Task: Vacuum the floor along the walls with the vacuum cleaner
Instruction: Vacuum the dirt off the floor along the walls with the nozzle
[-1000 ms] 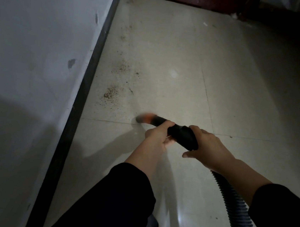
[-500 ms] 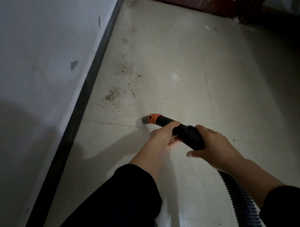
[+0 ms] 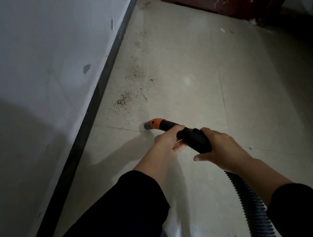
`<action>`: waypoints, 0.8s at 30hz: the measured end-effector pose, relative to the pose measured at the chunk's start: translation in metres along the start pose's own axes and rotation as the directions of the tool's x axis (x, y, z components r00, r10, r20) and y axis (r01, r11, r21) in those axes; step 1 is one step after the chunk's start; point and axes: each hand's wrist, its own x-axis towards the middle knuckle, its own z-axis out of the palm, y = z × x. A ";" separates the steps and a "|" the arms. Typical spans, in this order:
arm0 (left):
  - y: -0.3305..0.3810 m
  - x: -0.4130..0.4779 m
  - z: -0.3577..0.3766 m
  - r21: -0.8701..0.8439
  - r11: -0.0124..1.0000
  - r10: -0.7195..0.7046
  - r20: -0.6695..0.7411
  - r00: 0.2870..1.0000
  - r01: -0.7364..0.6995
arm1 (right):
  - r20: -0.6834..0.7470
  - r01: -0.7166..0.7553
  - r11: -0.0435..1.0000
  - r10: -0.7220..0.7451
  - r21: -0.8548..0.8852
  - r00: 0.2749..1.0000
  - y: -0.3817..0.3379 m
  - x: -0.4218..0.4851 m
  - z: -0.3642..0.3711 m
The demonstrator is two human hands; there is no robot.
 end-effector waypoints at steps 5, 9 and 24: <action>0.005 -0.003 -0.007 -0.025 1.000 0.009 0.014 1.000 -0.009 | 0.007 0.011 1.000 -0.010 -0.018 1.000 -0.007 0.005 0.001; 0.009 -0.003 -0.011 -0.041 0.999 0.020 0.012 1.000 -0.020 | 0.006 0.020 0.999 -0.020 -0.028 1.000 -0.011 0.009 0.002; 0.030 -0.001 -0.040 -0.100 0.993 0.060 -0.048 0.997 -0.065 | 0.004 0.093 0.995 -0.093 -0.026 0.996 -0.041 0.033 0.010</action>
